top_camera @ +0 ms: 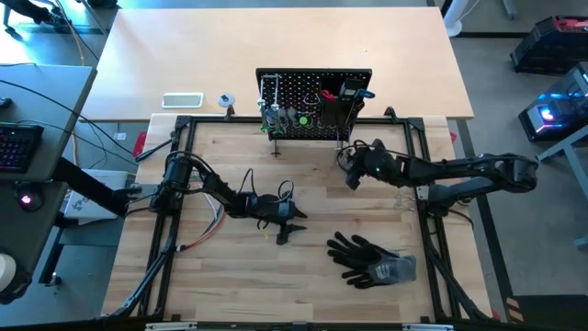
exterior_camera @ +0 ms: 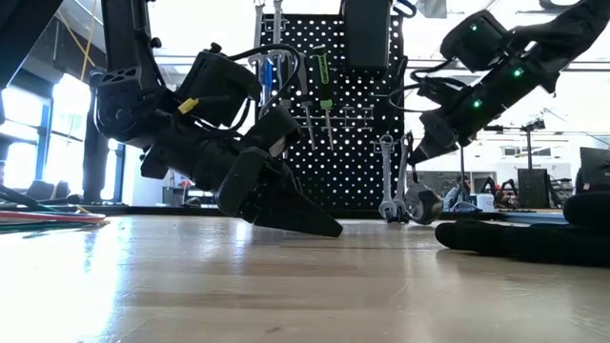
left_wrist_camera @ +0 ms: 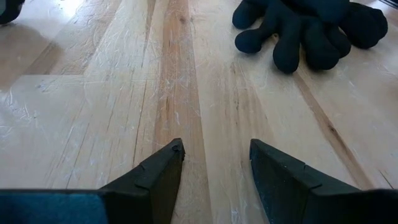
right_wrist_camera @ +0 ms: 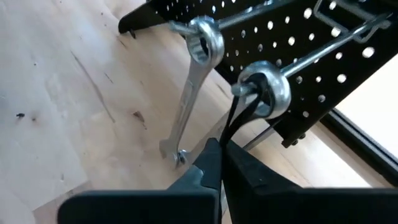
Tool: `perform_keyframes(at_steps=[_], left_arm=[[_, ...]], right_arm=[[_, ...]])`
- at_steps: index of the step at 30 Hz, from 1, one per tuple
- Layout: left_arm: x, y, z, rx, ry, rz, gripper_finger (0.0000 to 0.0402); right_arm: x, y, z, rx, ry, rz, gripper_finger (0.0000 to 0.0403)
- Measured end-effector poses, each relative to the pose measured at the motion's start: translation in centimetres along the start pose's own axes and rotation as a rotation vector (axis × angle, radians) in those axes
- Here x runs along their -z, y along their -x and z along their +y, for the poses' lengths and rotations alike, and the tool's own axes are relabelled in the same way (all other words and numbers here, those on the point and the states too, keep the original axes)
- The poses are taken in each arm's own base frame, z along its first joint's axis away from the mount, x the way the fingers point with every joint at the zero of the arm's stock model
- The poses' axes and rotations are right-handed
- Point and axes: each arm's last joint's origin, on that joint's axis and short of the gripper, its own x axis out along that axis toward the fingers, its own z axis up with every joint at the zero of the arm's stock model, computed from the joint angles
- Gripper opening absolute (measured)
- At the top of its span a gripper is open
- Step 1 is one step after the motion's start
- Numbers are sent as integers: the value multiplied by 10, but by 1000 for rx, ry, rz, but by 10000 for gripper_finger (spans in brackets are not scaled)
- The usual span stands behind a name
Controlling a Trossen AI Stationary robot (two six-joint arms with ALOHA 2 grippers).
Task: Hang tools onto peg board
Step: Hang the gray tape measure on the peg board
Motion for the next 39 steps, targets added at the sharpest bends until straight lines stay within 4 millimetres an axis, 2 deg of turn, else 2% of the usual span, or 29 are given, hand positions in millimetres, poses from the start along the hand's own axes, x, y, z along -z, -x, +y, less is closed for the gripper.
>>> perform_keyframes(at_steps=[14,20,23,29,33,39], left_arm=[[0,0,0,0,4,2,182],[0,0,0,0,14,1,182],[0,0,0,0,20,-1,182],[-1,0,1,-1,22,-11,182],[-2,0,1,-1,32,-24,182],[-2,0,0,5,57,-28,182]], right_arm=[[-9,31,3,-3,-28,-85,0],[-11,42,13,-110,-69,-110,0],[-18,49,22,-162,-66,-138,0],[-54,63,40,-239,-26,-265,0],[-89,67,51,-244,31,-318,0],[-146,64,67,-223,166,-288,0]])
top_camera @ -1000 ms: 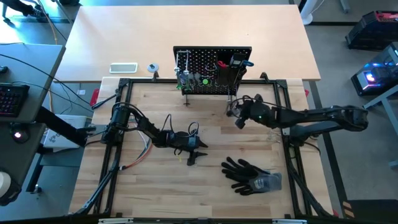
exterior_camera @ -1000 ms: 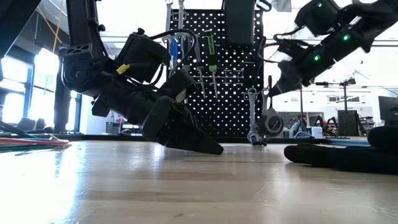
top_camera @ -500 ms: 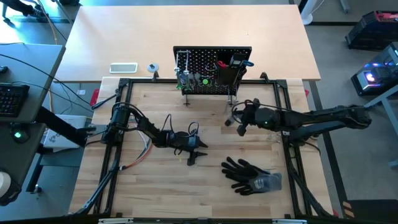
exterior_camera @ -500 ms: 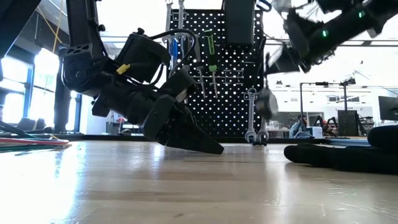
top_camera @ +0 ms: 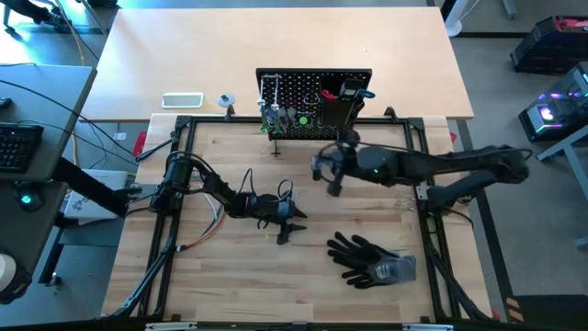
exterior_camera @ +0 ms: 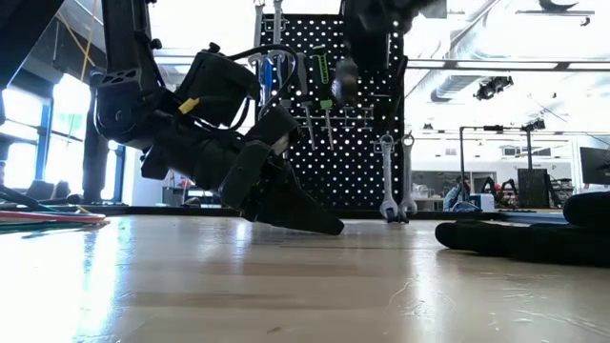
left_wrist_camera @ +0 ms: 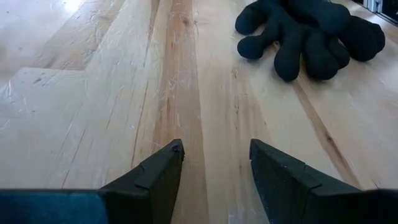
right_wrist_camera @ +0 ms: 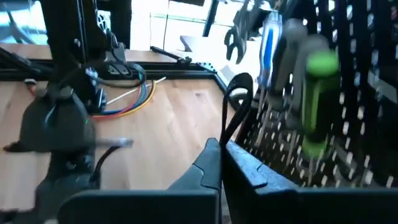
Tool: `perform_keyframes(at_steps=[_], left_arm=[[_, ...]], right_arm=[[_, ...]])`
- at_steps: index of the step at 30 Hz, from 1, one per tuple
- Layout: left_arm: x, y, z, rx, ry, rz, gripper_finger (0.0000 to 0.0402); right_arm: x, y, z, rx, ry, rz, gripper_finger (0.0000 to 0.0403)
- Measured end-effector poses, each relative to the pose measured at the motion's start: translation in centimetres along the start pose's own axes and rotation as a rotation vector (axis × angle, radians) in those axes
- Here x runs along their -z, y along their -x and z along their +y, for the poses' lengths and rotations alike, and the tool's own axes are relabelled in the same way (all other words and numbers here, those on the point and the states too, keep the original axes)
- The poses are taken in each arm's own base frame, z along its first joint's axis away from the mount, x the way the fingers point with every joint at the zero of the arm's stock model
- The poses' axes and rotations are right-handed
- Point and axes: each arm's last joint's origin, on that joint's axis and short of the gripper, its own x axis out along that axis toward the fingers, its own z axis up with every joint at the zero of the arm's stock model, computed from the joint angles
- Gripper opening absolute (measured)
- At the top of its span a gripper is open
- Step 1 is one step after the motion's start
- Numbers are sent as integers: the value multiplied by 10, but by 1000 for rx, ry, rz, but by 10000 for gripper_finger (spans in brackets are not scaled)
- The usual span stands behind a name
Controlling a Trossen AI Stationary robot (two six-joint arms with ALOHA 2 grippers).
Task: Hang tools onto peg board
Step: Hang the gray tape measure on the peg board
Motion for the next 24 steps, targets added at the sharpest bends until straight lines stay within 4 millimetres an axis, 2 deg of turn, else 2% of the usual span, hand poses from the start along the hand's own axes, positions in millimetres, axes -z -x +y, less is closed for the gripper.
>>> perform_keyframes(at_steps=[6,11,18,24], left_arm=[[0,0,-4,10,-6,2,182],[0,0,-4,14,-10,1,182],[0,0,-5,18,-24,-3,182],[0,0,-5,19,-34,-6,182]], right_arm=[[-54,-18,-2,9,100,-1,0],[-88,-33,-6,-2,151,12,0],[-118,-60,-15,-8,177,59,0],[-128,-83,-24,47,168,140,0]])
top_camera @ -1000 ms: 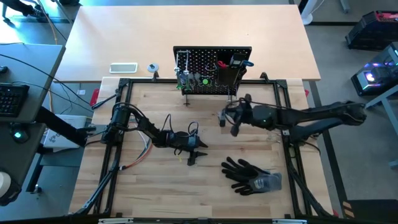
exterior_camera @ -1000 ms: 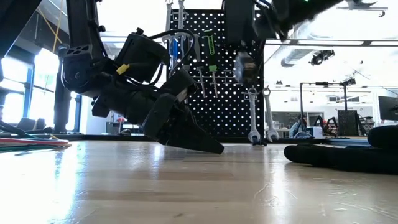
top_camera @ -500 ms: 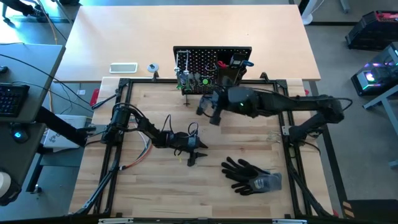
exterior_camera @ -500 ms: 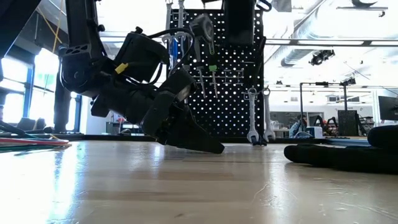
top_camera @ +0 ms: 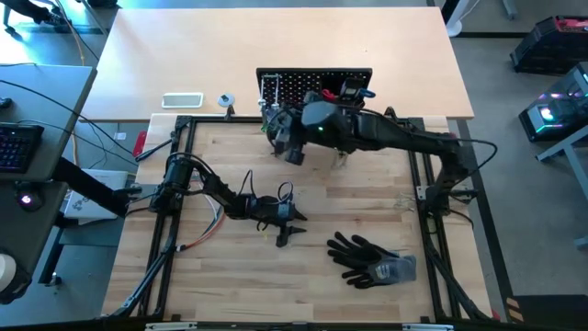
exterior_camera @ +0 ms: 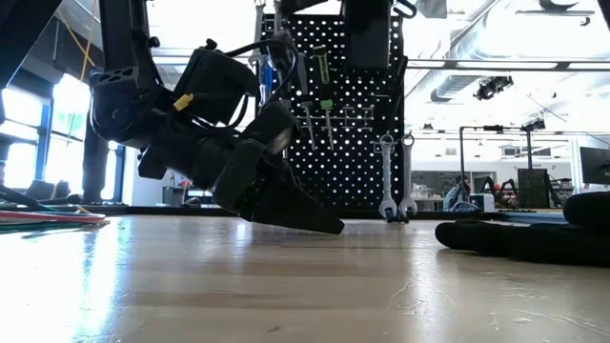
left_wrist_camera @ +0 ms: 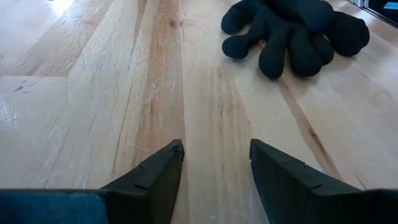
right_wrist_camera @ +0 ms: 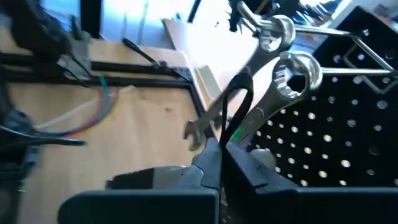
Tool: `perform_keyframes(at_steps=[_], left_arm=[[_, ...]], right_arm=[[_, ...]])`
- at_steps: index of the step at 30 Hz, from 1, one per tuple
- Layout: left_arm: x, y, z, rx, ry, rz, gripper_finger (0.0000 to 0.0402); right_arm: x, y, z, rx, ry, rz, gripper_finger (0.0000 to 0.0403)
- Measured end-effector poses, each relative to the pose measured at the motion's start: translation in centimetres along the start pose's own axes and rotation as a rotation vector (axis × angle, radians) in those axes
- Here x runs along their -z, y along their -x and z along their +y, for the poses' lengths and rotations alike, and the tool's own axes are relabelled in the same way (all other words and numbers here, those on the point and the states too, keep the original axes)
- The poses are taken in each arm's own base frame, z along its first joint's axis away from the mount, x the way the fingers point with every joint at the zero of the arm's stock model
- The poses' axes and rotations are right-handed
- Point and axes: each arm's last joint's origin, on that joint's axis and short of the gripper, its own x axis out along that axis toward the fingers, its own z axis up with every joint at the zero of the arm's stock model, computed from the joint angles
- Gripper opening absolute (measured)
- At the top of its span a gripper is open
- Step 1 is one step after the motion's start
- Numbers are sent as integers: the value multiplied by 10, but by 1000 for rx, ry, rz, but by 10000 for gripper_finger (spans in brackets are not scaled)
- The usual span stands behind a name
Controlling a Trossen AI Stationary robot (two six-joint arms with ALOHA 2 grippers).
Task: Hang tools onto peg board
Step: Hang the gray tape measure on the peg board
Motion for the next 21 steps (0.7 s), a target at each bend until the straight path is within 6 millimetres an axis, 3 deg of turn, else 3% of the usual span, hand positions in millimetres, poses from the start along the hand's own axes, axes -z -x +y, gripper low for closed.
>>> perform_keyframes(at_steps=[7,21], left_arm=[[0,0,0,0,-19,0,182],[0,0,0,-1,-36,1,182]], right_arm=[[-9,-15,1,87,50,69,0],[-14,-10,-3,145,47,86,0]])
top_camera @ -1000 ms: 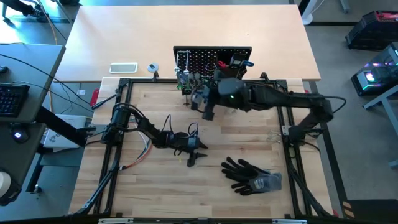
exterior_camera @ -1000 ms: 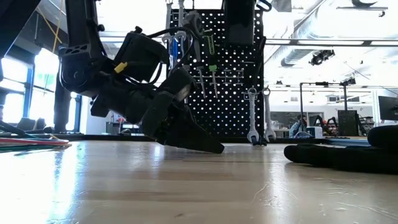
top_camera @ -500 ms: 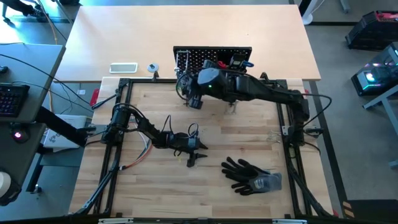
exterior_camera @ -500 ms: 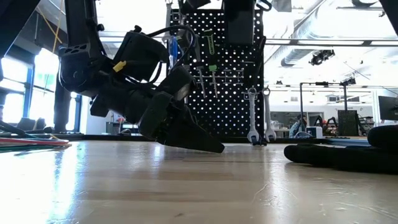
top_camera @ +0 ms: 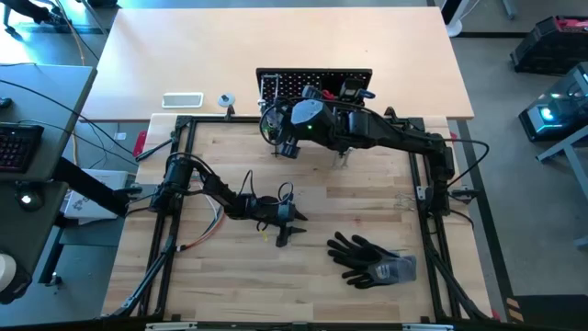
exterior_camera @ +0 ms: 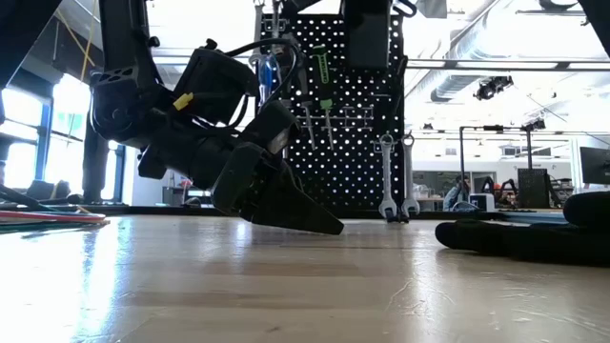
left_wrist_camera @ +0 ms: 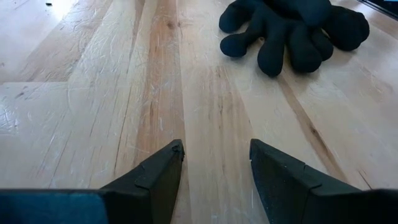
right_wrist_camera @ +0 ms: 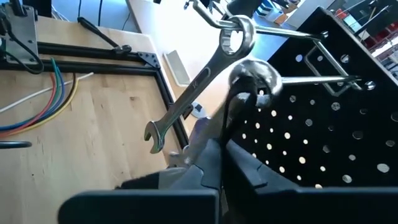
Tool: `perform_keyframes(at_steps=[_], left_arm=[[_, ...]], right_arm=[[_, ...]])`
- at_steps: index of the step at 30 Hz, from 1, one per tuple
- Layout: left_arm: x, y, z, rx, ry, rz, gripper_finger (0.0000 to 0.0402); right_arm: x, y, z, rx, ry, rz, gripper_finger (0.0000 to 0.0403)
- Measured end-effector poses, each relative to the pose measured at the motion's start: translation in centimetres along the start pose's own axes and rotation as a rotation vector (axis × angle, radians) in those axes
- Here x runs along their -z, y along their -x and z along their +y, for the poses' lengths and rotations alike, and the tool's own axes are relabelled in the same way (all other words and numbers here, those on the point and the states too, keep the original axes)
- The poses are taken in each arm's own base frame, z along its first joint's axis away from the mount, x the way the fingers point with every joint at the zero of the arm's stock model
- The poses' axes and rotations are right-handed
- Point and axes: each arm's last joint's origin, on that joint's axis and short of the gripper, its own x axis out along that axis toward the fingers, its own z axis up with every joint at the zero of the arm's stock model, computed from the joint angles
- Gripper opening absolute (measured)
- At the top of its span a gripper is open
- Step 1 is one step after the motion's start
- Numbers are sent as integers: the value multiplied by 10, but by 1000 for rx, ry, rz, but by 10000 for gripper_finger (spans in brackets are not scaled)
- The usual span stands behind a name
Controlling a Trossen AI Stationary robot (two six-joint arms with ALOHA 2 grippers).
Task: Hang tools onto peg board
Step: Hang the gray tape measure on the peg board
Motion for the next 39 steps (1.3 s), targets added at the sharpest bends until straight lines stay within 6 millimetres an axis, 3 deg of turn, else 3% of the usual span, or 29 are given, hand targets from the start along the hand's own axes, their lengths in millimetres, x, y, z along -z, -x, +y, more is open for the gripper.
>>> perform_keyframes(at_steps=[39], left_arm=[[0,0,0,-1,1,-2,182]], right_arm=[[-5,0,4,30,-13,-32,0]])
